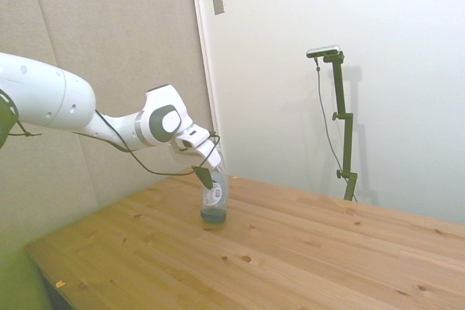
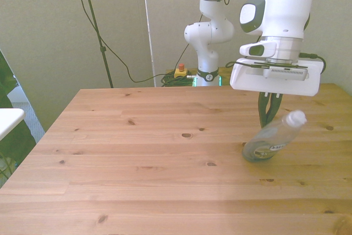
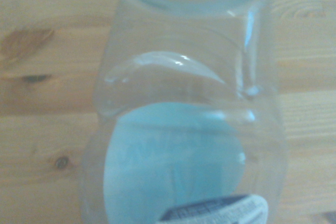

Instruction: Knock down the dish soap

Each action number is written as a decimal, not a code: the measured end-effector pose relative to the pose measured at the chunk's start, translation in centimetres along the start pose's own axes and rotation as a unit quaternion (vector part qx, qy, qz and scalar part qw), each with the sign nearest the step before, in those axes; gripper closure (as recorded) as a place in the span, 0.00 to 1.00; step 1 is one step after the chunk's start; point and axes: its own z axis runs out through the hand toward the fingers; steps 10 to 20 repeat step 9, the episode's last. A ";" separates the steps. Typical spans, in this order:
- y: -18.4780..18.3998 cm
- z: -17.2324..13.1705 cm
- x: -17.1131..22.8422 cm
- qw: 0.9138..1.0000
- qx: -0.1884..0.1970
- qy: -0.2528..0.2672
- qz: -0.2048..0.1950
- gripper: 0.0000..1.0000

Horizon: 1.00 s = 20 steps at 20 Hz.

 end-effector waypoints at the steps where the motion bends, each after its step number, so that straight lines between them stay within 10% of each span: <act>1: -0.4 0.3 0.4 1.000 0.003 0.003 0.002 1.00; 20: -2.8 1.3 3.6 0.999 0.036 0.033 0.021 1.00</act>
